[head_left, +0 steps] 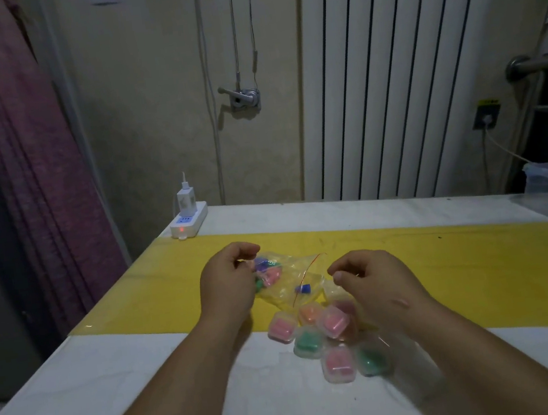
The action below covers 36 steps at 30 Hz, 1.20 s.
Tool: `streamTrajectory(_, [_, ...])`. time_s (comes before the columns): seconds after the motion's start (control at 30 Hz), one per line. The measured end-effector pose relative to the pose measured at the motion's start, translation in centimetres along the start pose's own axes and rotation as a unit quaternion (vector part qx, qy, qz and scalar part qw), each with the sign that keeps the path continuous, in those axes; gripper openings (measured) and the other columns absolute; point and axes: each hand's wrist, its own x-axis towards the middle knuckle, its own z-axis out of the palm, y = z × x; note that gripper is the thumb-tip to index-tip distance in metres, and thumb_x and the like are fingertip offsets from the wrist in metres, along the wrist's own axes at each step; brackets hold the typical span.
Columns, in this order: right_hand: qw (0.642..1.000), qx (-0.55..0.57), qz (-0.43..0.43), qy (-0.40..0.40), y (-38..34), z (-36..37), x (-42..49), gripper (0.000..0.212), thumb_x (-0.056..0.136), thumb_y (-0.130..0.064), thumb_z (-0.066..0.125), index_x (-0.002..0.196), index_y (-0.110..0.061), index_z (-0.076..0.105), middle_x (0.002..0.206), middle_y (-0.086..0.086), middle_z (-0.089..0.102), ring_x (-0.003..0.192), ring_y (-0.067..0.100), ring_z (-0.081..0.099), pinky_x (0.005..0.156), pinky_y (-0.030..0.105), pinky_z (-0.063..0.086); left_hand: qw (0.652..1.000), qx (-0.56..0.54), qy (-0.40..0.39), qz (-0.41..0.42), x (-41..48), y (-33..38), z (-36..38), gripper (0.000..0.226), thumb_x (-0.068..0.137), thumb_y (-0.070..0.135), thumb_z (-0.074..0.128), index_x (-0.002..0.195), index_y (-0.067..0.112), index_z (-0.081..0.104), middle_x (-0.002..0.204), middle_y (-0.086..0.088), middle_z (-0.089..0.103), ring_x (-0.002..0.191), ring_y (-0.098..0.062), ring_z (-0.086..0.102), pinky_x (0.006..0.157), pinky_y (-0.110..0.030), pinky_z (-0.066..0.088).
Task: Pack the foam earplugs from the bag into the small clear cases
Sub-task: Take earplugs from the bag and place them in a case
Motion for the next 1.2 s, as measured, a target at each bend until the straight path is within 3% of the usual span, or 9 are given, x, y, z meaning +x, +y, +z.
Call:
streamTrajectory(0.13, [0.994,-0.067,0.029,-0.086,-0.2,1.7,2.1,0.025,0.096,-0.017,0.055,0.114,-0.029,0.068,0.104,-0.003,0.07,0.075,0.012,0.058,0.068,0.02,0.047,0.982,0.172,-0.01,0.081,0.1,-0.5,0.0,0.046,0.082,-0.005,0.052,0.104,0.029,0.073,0.099,0.014,0.06,0.114,-0.02,0.05,0.097,-0.039,0.046])
streamTrajectory(0.23, [0.987,-0.126,0.014,-0.099,-0.4,3.2,3.2,0.026,0.095,-0.022,0.054,0.116,-0.031,0.067,0.113,-0.001,0.068,0.092,0.017,0.063,0.081,0.026,0.05,0.948,0.295,-0.021,0.12,0.1,-0.7,0.2,0.045,0.083,0.002,0.054,0.113,0.031,0.07,0.117,0.009,0.064,0.115,-0.02,0.045,0.095,-0.034,0.04])
streamTrajectory(0.3, [0.981,-0.168,-0.004,-0.096,-0.8,4.1,3.7,0.024,0.094,-0.025,0.055,0.114,-0.031,0.068,0.114,-0.002,0.068,0.098,0.019,0.063,0.081,0.027,0.05,0.939,0.325,-0.011,0.114,0.3,-1.1,0.2,0.036,0.087,0.013,0.057,0.114,0.034,0.07,0.12,0.01,0.062,0.114,-0.019,0.045,0.091,-0.031,0.038])
streamTrajectory(0.43, [0.973,-0.225,-0.027,-0.049,-1.9,5.2,4.5,0.025,0.086,-0.02,0.064,0.107,-0.03,0.073,0.111,-0.002,0.067,0.1,0.02,0.062,0.073,0.023,0.04,0.941,0.327,0.001,0.088,0.5,-1.6,0.4,0.02,0.087,0.038,0.065,0.104,0.033,0.074,0.112,0.012,0.063,0.109,-0.019,0.045,0.087,-0.029,0.038])
streamTrajectory(0.6, [0.978,-0.164,-0.07,-0.108,-3.2,6.3,4.8,0.024,0.086,-0.009,0.056,0.09,-0.021,0.076,0.089,-0.003,0.063,0.085,0.016,0.057,0.071,0.021,0.038,0.95,0.301,0.001,0.078,0.6,-1.6,0.6,0.012,0.087,0.028,0.063,0.092,0.029,0.074,0.103,0.008,0.065,0.103,-0.018,0.049,0.086,-0.036,0.047])
streamTrajectory(0.73, [0.975,-0.167,-0.052,-0.14,-3.2,7.1,5.5,0.023,0.087,-0.01,0.055,0.089,-0.021,0.075,0.099,0.002,0.071,0.092,0.02,0.063,0.081,0.028,0.05,0.953,0.29,0.006,0.082,0.7,-1.8,0.7,0.011,0.089,0.026,0.063,0.09,0.028,0.073,0.1,0.008,0.065,0.101,-0.017,0.049,0.081,-0.032,0.045])
streamTrajectory(0.83, [0.971,-0.179,-0.066,-0.145,-3.4,7.3,5.9,0.015,0.089,-0.015,0.058,0.094,-0.014,0.072,0.102,0.008,0.068,0.088,0.022,0.06,0.078,0.03,0.047,0.954,0.285,0.009,0.088,0.9,-2.2,0.8,0.01,0.089,0.027,0.064,0.089,0.03,0.073,0.098,0.009,0.065,0.098,-0.015,0.049,0.077,-0.028,0.041])
streamTrajectory(1.03, [0.966,-0.2,-0.076,-0.145,-3.7,8.2,6.3,0.015,0.089,-0.017,0.062,0.093,-0.007,0.073,0.102,0.013,0.068,0.096,0.03,0.063,0.083,0.036,0.053,0.954,0.285,0.007,0.09,1.1,-2.7,0.8,0.01,0.088,0.027,0.064,0.091,0.031,0.073,0.099,0.009,0.066,0.099,-0.016,0.051,0.082,-0.035,0.049])
streamTrajectory(1.2, [0.969,-0.204,-0.068,-0.121,-3.6,8.4,6.3,0.01,0.087,-0.024,0.065,0.086,-0.014,0.063,0.098,0.01,0.066,0.093,0.028,0.062,0.077,0.034,0.049,0.953,0.287,0.004,0.095,1.2,-3.0,0.9,0.009,0.086,0.027,0.066,0.089,0.031,0.073,0.097,0.008,0.066,0.099,-0.017,0.053,0.083,-0.037,0.05])
